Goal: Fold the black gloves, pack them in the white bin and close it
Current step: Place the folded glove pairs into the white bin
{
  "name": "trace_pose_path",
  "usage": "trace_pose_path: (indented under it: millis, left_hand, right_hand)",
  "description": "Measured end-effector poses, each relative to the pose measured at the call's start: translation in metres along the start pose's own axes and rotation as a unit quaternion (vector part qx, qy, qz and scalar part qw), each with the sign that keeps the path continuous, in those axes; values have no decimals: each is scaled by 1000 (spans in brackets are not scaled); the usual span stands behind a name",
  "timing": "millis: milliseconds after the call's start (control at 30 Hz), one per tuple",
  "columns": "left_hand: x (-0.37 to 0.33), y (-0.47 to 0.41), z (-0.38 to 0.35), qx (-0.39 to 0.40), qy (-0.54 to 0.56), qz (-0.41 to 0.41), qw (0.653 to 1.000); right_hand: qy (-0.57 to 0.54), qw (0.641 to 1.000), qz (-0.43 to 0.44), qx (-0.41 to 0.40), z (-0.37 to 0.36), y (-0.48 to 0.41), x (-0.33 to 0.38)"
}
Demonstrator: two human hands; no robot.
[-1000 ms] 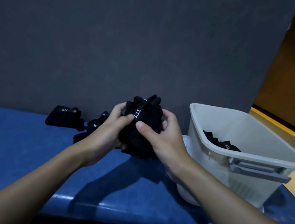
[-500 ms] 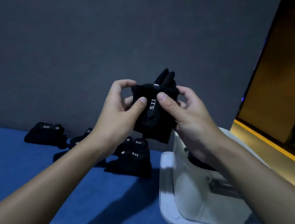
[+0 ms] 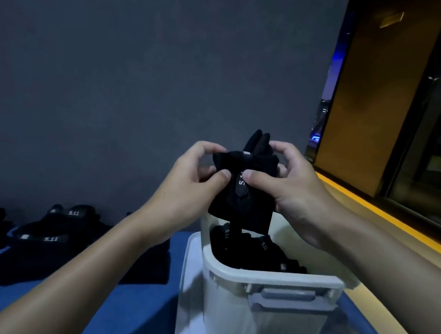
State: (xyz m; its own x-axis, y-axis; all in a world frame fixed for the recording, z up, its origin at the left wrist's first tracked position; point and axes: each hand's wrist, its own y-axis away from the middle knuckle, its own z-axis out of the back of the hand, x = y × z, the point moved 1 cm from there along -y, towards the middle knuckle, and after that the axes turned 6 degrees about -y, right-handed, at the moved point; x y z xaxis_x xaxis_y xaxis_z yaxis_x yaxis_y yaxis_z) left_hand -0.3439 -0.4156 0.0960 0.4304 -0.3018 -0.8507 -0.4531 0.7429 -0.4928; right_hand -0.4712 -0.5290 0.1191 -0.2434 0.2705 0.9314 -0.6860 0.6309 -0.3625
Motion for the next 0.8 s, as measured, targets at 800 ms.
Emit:
trace_pose_path:
  millis: [800]
  left_hand:
    - [63, -10, 38, 205, -336, -1, 919]
  right_hand:
    - [151, 961, -230, 32, 6, -55, -92]
